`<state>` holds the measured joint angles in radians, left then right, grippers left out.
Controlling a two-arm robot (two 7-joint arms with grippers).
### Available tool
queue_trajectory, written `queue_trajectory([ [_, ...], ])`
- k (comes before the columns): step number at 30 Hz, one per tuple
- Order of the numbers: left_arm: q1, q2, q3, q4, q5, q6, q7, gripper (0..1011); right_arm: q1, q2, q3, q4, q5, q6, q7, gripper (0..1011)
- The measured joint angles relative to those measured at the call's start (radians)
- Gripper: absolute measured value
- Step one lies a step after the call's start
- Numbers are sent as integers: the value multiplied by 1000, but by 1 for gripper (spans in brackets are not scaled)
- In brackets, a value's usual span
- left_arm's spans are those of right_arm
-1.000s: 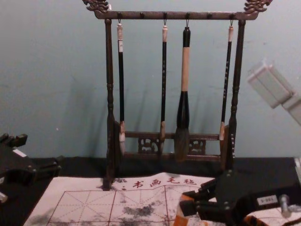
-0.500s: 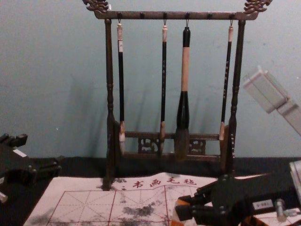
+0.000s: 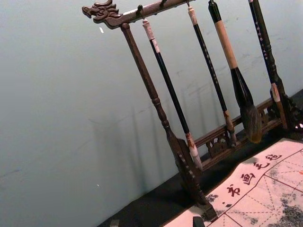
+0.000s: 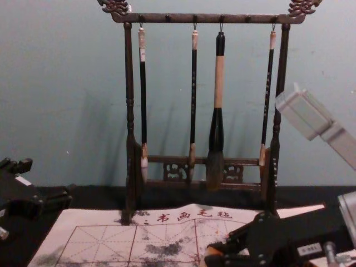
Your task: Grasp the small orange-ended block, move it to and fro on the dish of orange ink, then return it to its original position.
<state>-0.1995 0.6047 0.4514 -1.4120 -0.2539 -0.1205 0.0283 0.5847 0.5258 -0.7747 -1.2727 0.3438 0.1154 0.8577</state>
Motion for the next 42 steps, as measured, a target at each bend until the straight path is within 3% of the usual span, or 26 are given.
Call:
queue_trajectory([
  [13,0,0,0,0,0,0,0,1001,7,-4,1,0,-5,10,-13,119],
  [22,0,0,0,0,0,0,0,1001,20,16,8,-23,-4,24,-11,119],
  [33,0,0,0,0,0,0,0,1001,66,46,-37,-46,-33,93,41,119],
  [42,0,0,0,0,0,0,0,1001,88,48,-61,-47,-42,113,55,119],
])
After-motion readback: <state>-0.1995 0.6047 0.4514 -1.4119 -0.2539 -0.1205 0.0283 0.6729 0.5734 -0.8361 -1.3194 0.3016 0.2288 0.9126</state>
